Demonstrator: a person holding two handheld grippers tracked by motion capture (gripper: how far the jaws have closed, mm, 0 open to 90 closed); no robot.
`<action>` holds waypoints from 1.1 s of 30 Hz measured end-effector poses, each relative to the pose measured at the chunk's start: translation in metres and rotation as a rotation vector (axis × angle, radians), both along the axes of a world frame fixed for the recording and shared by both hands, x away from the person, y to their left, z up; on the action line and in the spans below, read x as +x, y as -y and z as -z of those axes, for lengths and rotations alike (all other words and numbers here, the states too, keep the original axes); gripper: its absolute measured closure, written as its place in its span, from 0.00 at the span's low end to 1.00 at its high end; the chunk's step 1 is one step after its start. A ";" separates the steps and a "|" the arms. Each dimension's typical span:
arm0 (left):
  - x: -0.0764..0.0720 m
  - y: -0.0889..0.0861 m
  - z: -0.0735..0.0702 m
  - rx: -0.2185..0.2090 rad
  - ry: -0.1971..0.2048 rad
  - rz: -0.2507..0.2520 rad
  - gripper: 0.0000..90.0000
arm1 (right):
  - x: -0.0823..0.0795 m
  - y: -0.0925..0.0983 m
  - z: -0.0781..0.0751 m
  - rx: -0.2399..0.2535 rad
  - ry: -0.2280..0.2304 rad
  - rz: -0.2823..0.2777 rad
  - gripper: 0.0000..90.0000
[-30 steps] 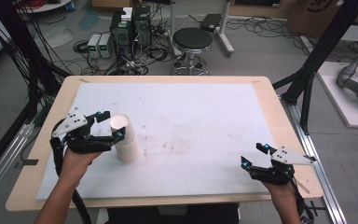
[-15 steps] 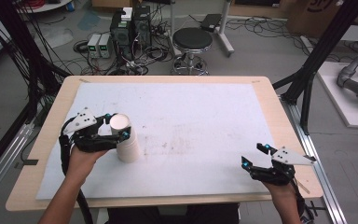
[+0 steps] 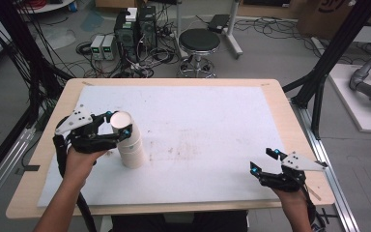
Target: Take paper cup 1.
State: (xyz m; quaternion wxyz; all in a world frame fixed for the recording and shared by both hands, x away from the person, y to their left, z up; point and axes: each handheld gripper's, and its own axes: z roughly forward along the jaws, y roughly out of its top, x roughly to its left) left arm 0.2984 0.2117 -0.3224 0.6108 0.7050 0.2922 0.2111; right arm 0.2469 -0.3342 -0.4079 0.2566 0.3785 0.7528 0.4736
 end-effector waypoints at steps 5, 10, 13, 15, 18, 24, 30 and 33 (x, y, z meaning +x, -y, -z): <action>-0.002 0.000 -0.026 -0.038 0.049 0.008 0.38 | 0.000 -0.001 -0.001 0.002 0.001 -0.002 0.24; -0.004 0.005 -0.050 -0.089 0.087 0.039 0.38 | 0.000 -0.001 -0.001 0.002 0.005 -0.007 0.24; -0.007 0.015 -0.057 -0.106 0.093 0.075 0.38 | 0.002 -0.003 -0.001 0.005 0.003 -0.015 0.24; -0.008 0.025 -0.057 -0.103 0.093 0.103 0.38 | 0.002 -0.004 -0.001 0.004 0.002 -0.018 0.24; -0.007 0.043 -0.052 -0.089 0.080 0.146 0.38 | 0.005 -0.007 -0.001 0.007 -0.005 -0.033 0.24; -0.001 0.073 -0.036 -0.063 0.044 0.205 0.38 | 0.013 -0.015 -0.002 0.011 -0.040 -0.092 0.24; 0.003 0.094 -0.025 -0.049 0.032 0.238 0.38 | 0.020 -0.020 -0.005 0.024 -0.059 -0.137 0.24; 0.006 0.101 -0.019 -0.041 0.025 0.247 0.38 | 0.025 -0.024 -0.006 0.030 -0.059 -0.157 0.24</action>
